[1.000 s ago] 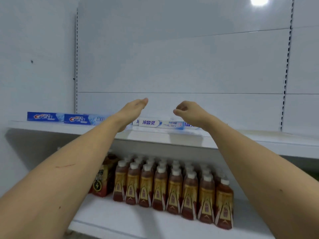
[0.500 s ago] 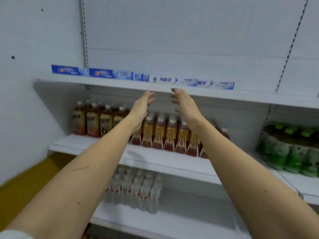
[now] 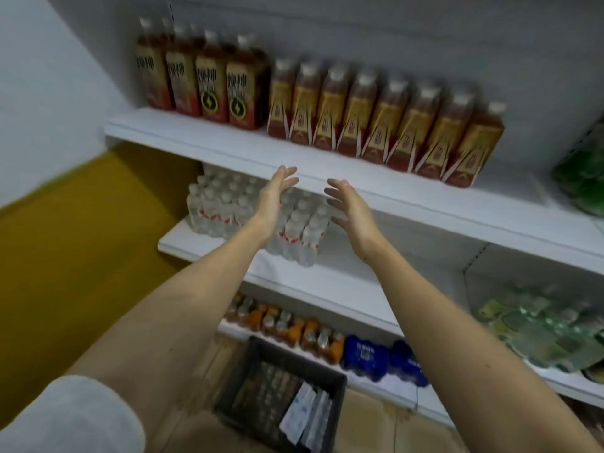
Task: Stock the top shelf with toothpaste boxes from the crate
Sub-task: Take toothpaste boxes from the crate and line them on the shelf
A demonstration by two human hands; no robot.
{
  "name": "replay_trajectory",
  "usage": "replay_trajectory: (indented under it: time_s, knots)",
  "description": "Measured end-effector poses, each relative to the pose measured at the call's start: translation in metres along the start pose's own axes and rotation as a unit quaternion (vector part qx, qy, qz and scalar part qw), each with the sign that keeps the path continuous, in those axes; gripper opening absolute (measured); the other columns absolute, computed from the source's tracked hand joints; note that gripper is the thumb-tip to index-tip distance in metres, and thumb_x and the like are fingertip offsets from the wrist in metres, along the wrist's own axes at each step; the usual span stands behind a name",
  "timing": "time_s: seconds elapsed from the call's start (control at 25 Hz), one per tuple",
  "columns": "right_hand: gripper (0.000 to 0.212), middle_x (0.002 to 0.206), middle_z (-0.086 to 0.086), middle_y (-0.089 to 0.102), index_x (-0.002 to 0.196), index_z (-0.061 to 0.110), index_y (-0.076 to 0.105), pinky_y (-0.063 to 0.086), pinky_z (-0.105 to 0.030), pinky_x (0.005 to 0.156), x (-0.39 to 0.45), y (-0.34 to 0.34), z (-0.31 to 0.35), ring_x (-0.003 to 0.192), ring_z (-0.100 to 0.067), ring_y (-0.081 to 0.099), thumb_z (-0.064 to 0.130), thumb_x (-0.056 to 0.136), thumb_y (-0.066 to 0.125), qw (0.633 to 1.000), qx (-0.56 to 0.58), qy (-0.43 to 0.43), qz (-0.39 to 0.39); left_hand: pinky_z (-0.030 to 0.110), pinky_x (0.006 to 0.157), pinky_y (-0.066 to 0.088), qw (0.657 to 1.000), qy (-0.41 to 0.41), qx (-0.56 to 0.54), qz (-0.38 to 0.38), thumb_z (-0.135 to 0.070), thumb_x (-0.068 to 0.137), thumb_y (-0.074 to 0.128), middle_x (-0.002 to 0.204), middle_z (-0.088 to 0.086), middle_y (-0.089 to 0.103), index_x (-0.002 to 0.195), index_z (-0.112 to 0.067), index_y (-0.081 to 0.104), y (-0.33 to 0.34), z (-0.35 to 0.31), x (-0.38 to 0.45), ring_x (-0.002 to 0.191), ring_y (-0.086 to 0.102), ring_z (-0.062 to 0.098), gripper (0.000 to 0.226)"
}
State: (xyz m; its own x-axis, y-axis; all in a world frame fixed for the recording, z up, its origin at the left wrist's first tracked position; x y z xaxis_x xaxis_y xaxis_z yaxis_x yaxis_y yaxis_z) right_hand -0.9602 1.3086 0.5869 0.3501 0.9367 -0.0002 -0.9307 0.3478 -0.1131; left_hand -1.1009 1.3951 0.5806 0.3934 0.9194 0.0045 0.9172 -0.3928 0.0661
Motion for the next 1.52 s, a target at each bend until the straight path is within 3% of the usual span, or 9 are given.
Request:
replay_trajectory:
  time_s: [0.36,0.48,0.56,0.72,0.84,1.0,1.12,1.24,1.52]
  knots:
    - [0.046,0.138,0.007,0.052,0.138,0.028,0.050,0.036,-0.035,0.107,-0.025,-0.040,-0.211,0.127,-0.013,0.047,0.048,0.101,0.031,0.970,-0.047,0.217,0.095,0.049,0.119,0.015,0.967,-0.249,0.049,-0.017,-0.055,0.098,0.034,0.144,-0.002,0.051,0.140,-0.029,0.049,0.041,0.200,-0.040,0.143,0.030,0.023,0.051]
    - [0.041,0.125,0.007,0.059,0.130,0.027,0.054,0.042,-0.029,0.091,-0.040,-0.050,-0.270,0.116,-0.015,0.054,0.048,0.101,0.035,0.950,-0.033,0.301,0.083,0.029,0.111,0.027,0.948,-0.315,0.035,-0.007,-0.047,0.094,0.045,0.141,0.005,0.053,0.140,-0.019,0.049,0.060,0.248,-0.052,0.135,0.041,0.018,0.053]
    - [0.045,0.132,0.003,0.057,0.131,0.028,0.055,0.043,-0.038,0.102,-0.054,-0.050,-0.306,0.121,-0.018,0.054,0.052,0.096,0.040,0.939,-0.018,0.335,0.077,0.013,0.091,0.037,0.940,-0.338,0.040,0.013,-0.032,0.104,0.038,0.144,0.009,0.050,0.141,-0.010,0.047,0.067,0.273,-0.060,0.125,0.046,0.013,0.044]
    - [0.051,0.133,-0.003,0.058,0.131,0.021,0.055,0.042,-0.043,0.107,-0.079,-0.032,-0.404,0.121,-0.021,0.055,0.053,0.093,0.044,0.909,0.003,0.415,0.019,0.031,0.107,0.029,0.908,-0.416,0.048,0.027,-0.037,0.103,0.037,0.137,-0.002,0.054,0.137,-0.018,0.052,0.053,0.378,-0.074,0.110,0.052,0.004,0.042]
    - [0.043,0.127,-0.005,0.058,0.125,0.017,0.057,0.042,-0.036,0.098,-0.112,0.000,-0.491,0.115,-0.023,0.055,0.047,0.096,0.049,0.870,0.009,0.493,-0.011,0.028,0.090,0.027,0.858,-0.506,0.086,0.004,-0.034,0.102,0.042,0.119,-0.009,0.059,0.123,-0.020,0.059,0.026,0.479,-0.094,0.116,0.053,0.009,0.030]
    - [0.043,0.131,-0.021,0.055,0.135,0.002,0.050,0.047,-0.027,0.077,-0.143,0.049,-0.605,0.105,-0.032,0.060,0.030,0.101,0.047,0.823,-0.070,0.562,0.030,0.029,0.079,0.042,0.839,-0.522,0.142,0.052,-0.016,0.099,0.052,0.090,0.004,0.059,0.090,-0.013,0.063,-0.012,0.605,-0.133,0.086,0.057,0.017,0.014]
    - [0.040,0.126,-0.018,0.057,0.139,0.006,0.044,0.050,-0.027,0.066,-0.148,0.068,-0.687,0.117,-0.038,0.056,0.017,0.101,0.049,0.811,-0.102,0.576,0.032,0.018,0.064,0.050,0.827,-0.533,0.173,0.043,-0.004,0.091,0.059,0.085,0.009,0.063,0.076,-0.015,0.062,-0.037,0.702,-0.151,0.075,0.060,0.016,0.018]
    - [0.051,0.133,-0.004,0.045,0.147,0.011,0.034,0.053,-0.019,0.057,-0.138,0.066,-0.769,0.107,-0.025,0.059,0.010,0.099,0.052,0.825,-0.156,0.541,0.044,0.029,0.086,0.049,0.819,-0.533,0.189,0.096,-0.007,0.086,0.066,0.112,0.014,0.065,0.101,-0.003,0.067,-0.033,0.794,-0.157,0.099,0.062,0.026,0.016]
    - [0.088,0.157,-0.007,0.022,0.155,0.018,0.011,0.051,-0.041,0.096,-0.071,0.034,-0.901,0.122,-0.028,0.051,-0.005,0.085,0.058,0.842,-0.364,0.389,0.084,0.027,0.083,0.040,0.810,-0.519,0.201,0.184,-0.004,0.091,0.061,0.132,0.009,0.051,0.142,-0.015,0.044,0.030,0.914,-0.176,0.116,0.050,0.019,0.055]
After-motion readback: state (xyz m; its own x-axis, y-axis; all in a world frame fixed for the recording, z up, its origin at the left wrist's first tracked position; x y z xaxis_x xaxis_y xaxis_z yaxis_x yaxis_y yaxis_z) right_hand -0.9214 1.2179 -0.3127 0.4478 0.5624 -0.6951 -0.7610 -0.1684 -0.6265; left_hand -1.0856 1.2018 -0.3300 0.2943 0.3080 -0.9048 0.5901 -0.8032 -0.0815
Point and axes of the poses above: each hand's wrist, its own x-axis towards the middle knuckle, its own y-axis out of the palm, z = x × y, the point moved 4 cm from there along x, towards the middle knuckle
